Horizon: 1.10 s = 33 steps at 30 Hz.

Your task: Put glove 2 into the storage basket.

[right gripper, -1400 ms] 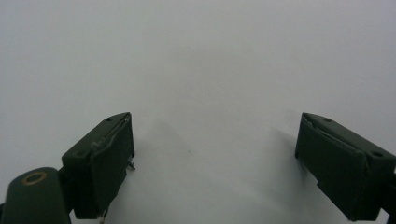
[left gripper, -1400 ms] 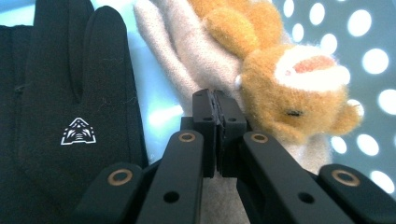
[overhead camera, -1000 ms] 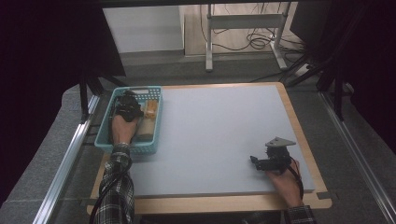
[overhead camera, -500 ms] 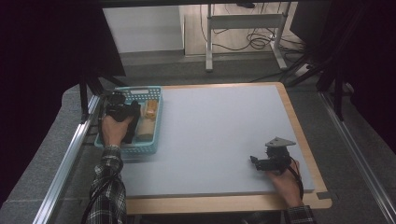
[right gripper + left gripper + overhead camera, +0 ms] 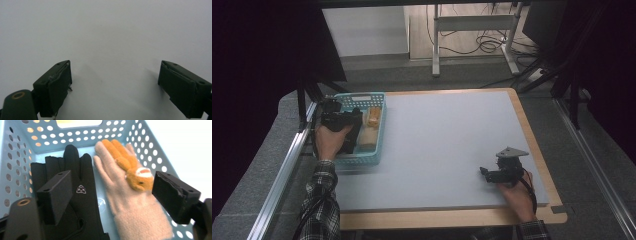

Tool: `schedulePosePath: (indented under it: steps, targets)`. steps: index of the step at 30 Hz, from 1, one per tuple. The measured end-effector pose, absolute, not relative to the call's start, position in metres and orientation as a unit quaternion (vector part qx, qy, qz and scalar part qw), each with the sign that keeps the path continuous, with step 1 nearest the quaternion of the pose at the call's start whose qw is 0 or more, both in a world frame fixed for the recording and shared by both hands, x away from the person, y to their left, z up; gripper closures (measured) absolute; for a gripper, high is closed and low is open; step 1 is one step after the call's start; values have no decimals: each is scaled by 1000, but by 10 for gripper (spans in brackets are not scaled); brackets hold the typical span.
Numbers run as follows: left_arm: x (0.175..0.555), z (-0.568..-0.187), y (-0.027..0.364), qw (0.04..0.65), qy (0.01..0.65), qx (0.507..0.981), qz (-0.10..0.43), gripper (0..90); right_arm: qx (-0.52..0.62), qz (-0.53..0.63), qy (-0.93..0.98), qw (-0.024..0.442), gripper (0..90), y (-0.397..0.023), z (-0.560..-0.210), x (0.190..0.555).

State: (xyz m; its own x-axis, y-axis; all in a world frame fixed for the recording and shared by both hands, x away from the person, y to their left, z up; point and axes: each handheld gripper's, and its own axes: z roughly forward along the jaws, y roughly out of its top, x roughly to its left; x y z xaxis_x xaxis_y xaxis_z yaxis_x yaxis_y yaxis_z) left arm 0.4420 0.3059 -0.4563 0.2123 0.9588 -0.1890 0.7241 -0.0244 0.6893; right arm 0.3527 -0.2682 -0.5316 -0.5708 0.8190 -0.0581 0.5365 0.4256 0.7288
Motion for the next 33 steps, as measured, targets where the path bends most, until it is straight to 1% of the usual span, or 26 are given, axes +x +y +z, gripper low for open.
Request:
schedulePosePath:
  steps: [6,12,18,23,33]
  targets:
    - [434,-451,305,362,593,699,169,116,413,341,818,209,115,-268,-532,353]
    - [426,-444,302,383,574,704,166,95,414,341,818,209,115,-268,-532,353]
    - [416,-437,291,391,555,714,171,58,413,340,819,209,115,-268,-532,353]
    - [407,-434,281,400,533,727,164,40,413,340,819,209,115,-268,-532,353]
    - [385,-430,257,398,492,752,184,6,414,340,819,208,115,-268,-532,353]
